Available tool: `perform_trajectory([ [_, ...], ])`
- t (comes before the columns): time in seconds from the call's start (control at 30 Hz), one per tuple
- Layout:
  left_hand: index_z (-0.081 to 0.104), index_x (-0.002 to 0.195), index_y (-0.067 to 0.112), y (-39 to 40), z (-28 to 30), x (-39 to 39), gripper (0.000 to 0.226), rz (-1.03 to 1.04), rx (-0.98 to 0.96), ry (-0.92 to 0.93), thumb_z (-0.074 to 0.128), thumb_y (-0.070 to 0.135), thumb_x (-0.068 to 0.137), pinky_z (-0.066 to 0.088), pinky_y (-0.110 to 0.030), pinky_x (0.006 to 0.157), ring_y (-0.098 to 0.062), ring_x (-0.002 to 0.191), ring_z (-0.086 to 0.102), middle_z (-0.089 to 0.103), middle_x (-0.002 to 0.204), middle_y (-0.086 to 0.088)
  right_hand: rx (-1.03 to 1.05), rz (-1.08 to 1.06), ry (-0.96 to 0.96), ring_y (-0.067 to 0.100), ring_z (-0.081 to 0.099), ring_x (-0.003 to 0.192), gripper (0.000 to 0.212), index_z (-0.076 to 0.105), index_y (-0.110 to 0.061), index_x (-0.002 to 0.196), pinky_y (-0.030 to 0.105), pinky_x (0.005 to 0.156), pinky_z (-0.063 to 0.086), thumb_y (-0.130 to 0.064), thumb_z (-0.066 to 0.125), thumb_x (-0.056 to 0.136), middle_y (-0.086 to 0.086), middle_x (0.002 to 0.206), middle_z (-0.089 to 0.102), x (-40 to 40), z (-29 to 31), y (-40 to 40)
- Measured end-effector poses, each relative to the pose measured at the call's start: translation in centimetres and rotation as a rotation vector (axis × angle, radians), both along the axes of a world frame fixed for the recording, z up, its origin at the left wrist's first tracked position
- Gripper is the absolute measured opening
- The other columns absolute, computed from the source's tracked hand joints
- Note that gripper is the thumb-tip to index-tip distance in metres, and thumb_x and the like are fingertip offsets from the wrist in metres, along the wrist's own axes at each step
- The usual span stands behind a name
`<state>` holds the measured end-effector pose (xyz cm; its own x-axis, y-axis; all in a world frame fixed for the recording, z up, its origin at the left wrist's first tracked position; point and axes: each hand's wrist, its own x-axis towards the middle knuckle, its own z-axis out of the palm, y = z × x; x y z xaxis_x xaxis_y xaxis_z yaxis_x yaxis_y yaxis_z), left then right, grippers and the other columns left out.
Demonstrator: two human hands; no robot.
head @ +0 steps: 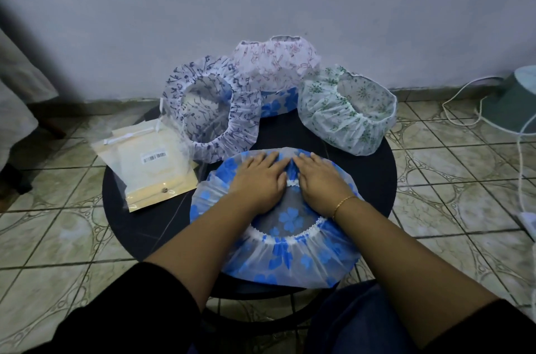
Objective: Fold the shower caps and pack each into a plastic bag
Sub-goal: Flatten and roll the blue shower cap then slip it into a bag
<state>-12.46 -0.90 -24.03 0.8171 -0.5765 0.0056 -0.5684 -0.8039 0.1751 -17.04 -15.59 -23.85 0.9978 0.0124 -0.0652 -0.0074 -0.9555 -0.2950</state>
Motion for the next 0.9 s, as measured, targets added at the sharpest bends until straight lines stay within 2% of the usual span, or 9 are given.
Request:
perform_trajectory([
  [0.13,0.004,0.151,0.037,0.1,0.0,0.4,0.051,0.048,0.097,0.154,0.013,0.043,0.101,-0.007,-0.040,0.118,-0.022,0.146,-0.012,-0.007,0.160,0.005,-0.081,-0.037,0.092,0.018,0.000,0.146,0.052,0.007,-0.023,0.151,0.036,0.118,0.002,-0.028,0.019,0.101,-0.001,0.160,0.002,0.0,0.3,-0.3],
  [0.27,0.002,0.152,0.031,0.2,0.4,0.4,0.053,0.040,0.062,0.173,0.017,0.042,0.102,-0.009,-0.039,0.116,-0.021,0.146,-0.014,-0.010,0.160,0.002,-0.086,-0.057,0.122,0.023,-0.003,0.146,0.053,0.004,-0.024,0.151,0.036,0.118,0.002,-0.030,0.018,0.101,0.001,0.160,-0.002,0.1,0.4,-0.2],
  [0.37,0.017,0.151,0.023,1.1,1.4,-0.4,0.052,0.020,-0.181,0.143,0.030,0.037,0.103,0.000,-0.033,0.117,-0.018,0.147,-0.004,0.004,0.160,0.000,-0.021,-0.057,0.067,0.022,-0.001,0.146,0.052,0.008,-0.024,0.151,0.035,0.118,0.003,-0.030,0.024,0.102,0.006,0.159,0.000,-0.3,0.9,-0.4],
  [0.47,0.051,0.136,0.016,3.2,2.2,-1.8,0.038,0.054,-0.417,-0.060,0.046,0.025,0.099,0.023,-0.027,0.109,-0.019,0.139,0.030,0.037,0.150,0.000,-0.059,-0.040,-0.007,0.020,0.001,0.146,0.051,0.014,-0.020,0.151,0.033,0.118,0.002,-0.030,0.025,0.103,0.005,0.159,0.003,-1.2,1.7,-0.1],
  [0.53,0.065,0.121,0.012,5.0,1.8,-2.7,0.028,0.112,-0.456,-0.180,0.053,0.017,0.095,0.034,-0.027,0.100,-0.022,0.122,0.049,0.056,0.133,-0.003,-0.106,-0.017,-0.021,0.019,0.002,0.146,0.050,0.015,-0.018,0.150,0.034,0.117,0.002,-0.032,0.024,0.103,0.004,0.159,0.006,-1.8,2.0,0.5],
  [0.67,0.066,0.117,0.008,7.2,-0.5,-3.7,0.027,0.132,-0.348,-0.180,0.053,0.012,0.094,0.042,-0.036,0.097,-0.027,0.113,0.056,0.063,0.121,-0.006,-0.070,-0.074,0.113,0.019,-0.005,0.146,0.060,0.006,-0.021,0.151,0.043,0.117,-0.002,-0.048,0.021,0.100,0.001,0.160,-0.001,-2.9,1.5,1.5],
  [0.77,0.053,0.134,0.013,7.4,-1.0,-4.1,0.037,0.162,-0.283,-0.071,0.041,0.020,0.099,0.028,-0.032,0.109,-0.022,0.133,0.040,0.048,0.141,-0.004,-0.072,-0.098,0.177,0.018,-0.010,0.146,0.072,0.000,-0.028,0.151,0.051,0.116,-0.005,-0.065,0.019,0.092,-0.005,0.159,-0.008,-3.6,0.5,1.3],
  [0.83,0.031,0.148,0.021,7.2,-1.0,-4.0,0.046,0.193,-0.148,0.007,0.028,0.030,0.102,0.006,-0.033,0.117,-0.018,0.146,0.013,0.023,0.157,0.001,-0.086,-0.093,0.164,0.019,-0.012,0.145,0.076,-0.001,-0.031,0.151,0.053,0.115,-0.008,-0.071,0.018,0.089,-0.007,0.159,-0.010,-3.7,0.4,1.0],
  [0.9,0.012,0.152,0.029,7.0,-0.7,-4.1,0.051,0.210,0.018,0.066,0.018,0.038,0.102,-0.010,-0.040,0.116,-0.016,0.147,-0.007,0.002,0.160,0.006,-0.087,-0.089,0.161,0.019,-0.012,0.145,0.077,-0.001,-0.034,0.150,0.055,0.113,-0.011,-0.073,0.019,0.087,-0.008,0.159,-0.009,-3.7,0.5,0.6],
])
